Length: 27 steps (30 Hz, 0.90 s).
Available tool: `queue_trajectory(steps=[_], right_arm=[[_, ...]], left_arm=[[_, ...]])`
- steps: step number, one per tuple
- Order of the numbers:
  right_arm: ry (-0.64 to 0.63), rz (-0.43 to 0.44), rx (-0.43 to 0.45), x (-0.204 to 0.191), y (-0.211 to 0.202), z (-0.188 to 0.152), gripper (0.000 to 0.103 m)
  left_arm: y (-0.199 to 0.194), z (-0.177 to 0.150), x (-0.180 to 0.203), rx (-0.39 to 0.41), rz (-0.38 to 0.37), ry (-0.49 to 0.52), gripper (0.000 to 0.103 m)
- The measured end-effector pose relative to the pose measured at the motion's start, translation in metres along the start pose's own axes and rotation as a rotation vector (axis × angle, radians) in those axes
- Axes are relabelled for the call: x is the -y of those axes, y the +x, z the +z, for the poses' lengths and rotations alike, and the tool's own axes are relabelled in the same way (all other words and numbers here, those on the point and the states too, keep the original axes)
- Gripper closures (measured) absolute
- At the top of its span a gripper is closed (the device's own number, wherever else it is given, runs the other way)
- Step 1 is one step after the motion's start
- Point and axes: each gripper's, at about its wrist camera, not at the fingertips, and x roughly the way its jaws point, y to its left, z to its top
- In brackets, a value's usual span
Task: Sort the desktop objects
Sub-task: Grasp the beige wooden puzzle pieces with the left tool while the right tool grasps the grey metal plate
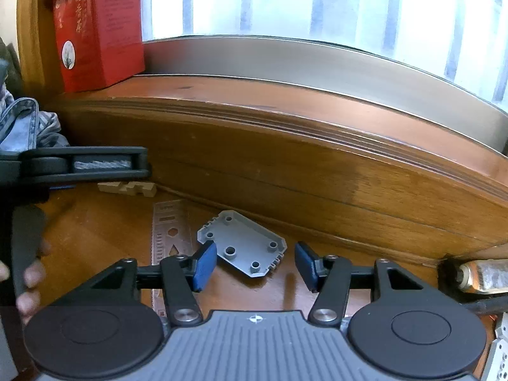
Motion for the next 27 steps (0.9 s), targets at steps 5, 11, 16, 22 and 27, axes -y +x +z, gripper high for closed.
queue_trajectory(steps=[5, 11, 16, 22, 27], right_arm=[[-0.006, 0.002, 0.003, -0.001, 0.005, 0.004, 0.046], [0.023, 0.026, 0.002, 0.007, 0.009, 0.002, 0.045], [0.052, 0.051, -0.001, 0.009, 0.013, 0.004, 0.043], [0.004, 0.057, -0.008, 0.000, 0.019, 0.001, 0.042], [-0.011, 0.069, -0.009, 0.000, 0.015, 0.002, 0.050]], left_arm=[[0.016, -0.001, 0.009, -0.016, 0.023, 0.053, 0.019], [0.016, -0.002, 0.007, -0.003, 0.002, 0.080, 0.027], [0.004, -0.006, -0.002, -0.001, -0.012, 0.068, 0.027], [0.011, -0.003, 0.009, 0.007, -0.035, 0.072, 0.027], [0.001, -0.003, 0.009, 0.026, -0.066, 0.094, 0.027]])
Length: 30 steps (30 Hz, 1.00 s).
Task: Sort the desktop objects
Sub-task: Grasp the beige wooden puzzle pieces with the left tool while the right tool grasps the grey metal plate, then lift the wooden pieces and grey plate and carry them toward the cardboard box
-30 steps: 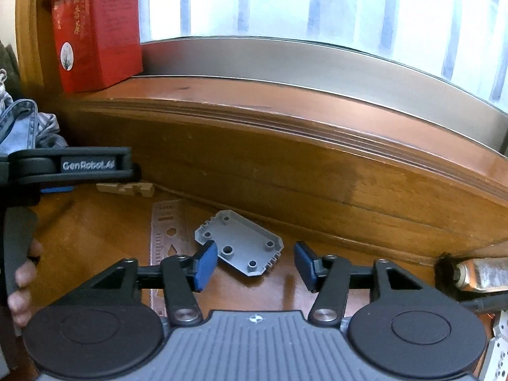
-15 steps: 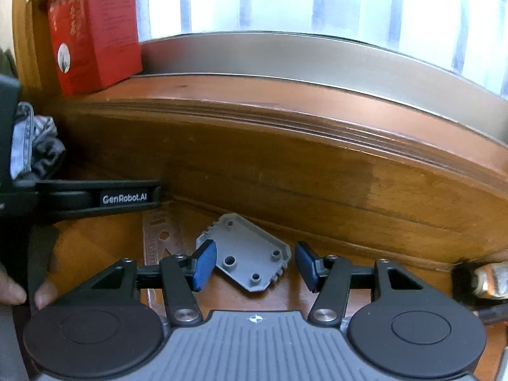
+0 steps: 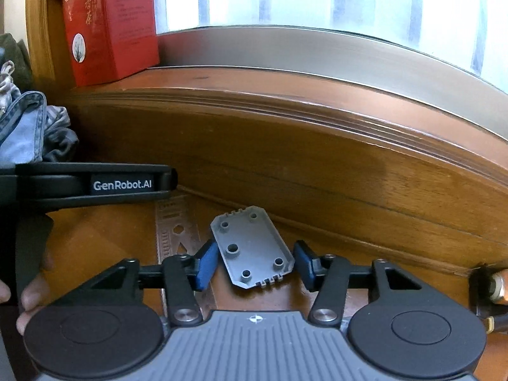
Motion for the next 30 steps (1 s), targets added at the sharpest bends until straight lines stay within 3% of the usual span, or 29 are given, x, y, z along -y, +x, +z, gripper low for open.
queue_trajectory(steps=[9, 17, 24, 30], right_arm=[[0.103, -0.015, 0.041, 0.009, -0.037, 0.003, 0.054], [0.294, -0.030, 0.093, 0.020, -0.092, -0.011, 0.054], [0.368, -0.111, 0.144, 0.023, -0.147, -0.040, 0.054], [0.423, -0.151, 0.165, 0.047, -0.202, -0.081, 0.054]], left_arm=[[-0.007, 0.007, 0.007, -0.015, -0.040, 0.019, 0.027], [-0.047, -0.003, 0.019, -0.001, -0.108, 0.070, 0.027], [-0.079, -0.016, 0.040, 0.011, -0.177, 0.129, 0.027], [-0.114, -0.035, 0.062, 0.018, -0.208, 0.175, 0.027]])
